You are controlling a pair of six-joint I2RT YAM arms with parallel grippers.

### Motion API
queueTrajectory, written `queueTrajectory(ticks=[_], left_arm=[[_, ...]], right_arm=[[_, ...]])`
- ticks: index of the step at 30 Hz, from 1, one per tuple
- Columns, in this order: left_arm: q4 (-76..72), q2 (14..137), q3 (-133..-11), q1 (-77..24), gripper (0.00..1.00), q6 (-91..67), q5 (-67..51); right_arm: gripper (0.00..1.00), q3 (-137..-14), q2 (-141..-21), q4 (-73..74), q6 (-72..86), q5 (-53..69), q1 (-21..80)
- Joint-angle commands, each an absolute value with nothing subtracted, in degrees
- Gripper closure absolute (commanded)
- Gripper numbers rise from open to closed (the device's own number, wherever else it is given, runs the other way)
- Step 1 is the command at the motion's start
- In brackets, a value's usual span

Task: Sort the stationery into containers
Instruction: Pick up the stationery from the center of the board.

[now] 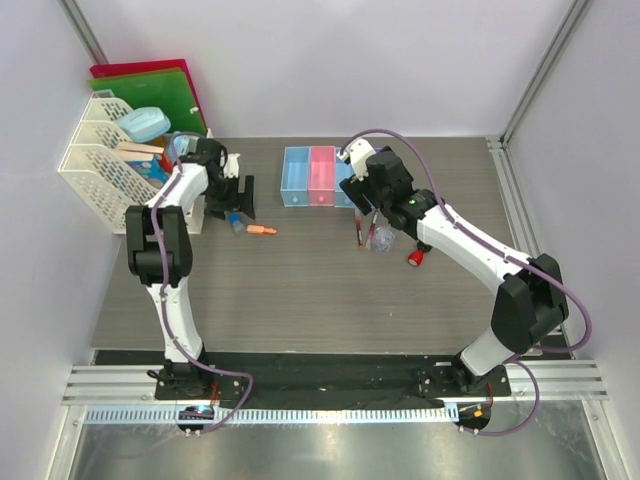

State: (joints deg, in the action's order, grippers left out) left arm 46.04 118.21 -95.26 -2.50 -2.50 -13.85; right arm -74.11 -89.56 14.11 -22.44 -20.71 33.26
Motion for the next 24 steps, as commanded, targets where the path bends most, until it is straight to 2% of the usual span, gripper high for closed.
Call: queueTrajectory(ticks=[1,16,24], left_arm=[[50.3,120.3,-98.5,-2.3,0.09,-4.2,-12.5],[53.4,126.2,-104.6,-2.8,0.21,-3.7,-9.8],[55.7,128.8,-107.7,-3.2,0.35,-3.3,-9.2]], right_arm=[[0.09,-72.8,-87.0,11.3,-22.3,-20.6,33.1],[0.09,-71.3,-86.4,10.9,-22.1,-19.4,33.0],[0.09,-71.2,-86.7,10.5,-22.0,-19.1,33.0]])
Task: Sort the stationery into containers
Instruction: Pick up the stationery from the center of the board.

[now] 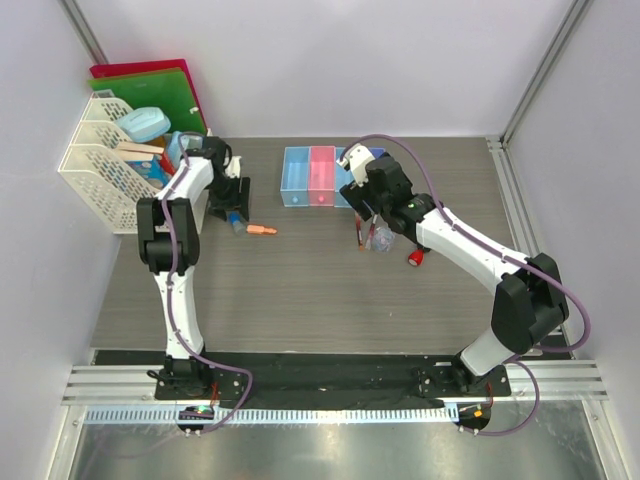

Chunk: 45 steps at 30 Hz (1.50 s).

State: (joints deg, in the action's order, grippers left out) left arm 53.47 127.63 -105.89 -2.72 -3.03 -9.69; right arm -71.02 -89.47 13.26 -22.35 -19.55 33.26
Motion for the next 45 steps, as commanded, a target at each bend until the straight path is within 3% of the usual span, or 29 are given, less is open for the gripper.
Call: queueTrajectory(ticks=[1,10,21,26,37,45], left_arm=[[55.8,128.9,-107.6,-3.3,0.37,-3.1,-9.1],[57.6,129.2,-107.1,-5.1,0.43,-1.6,-8.4],[57.8,128.9,-108.1,-6.3,0.78,-0.4,-4.6],[54.8,126.5,-105.6,-6.7,1.0,2.5,-2.7],[28.6,112.2,-82.8,-7.5,1.0,4.6,-0.4],[5.6,105.6,-70.5,-8.8,1.0,0.4,11.5]], right_arm=[[0.09,-71.1,-86.6,10.5,-22.1,-19.0,33.0],[0.09,-70.8,-86.7,10.0,-22.2,-18.8,33.0],[0.09,-70.6,-86.9,9.8,-21.6,-18.4,33.0],[0.09,-70.2,-87.0,9.8,-21.5,-18.3,33.0],[0.09,-70.0,-87.9,9.4,-21.4,-18.6,33.0],[0.09,-69.1,-89.6,9.2,-21.4,-19.3,33.0]])
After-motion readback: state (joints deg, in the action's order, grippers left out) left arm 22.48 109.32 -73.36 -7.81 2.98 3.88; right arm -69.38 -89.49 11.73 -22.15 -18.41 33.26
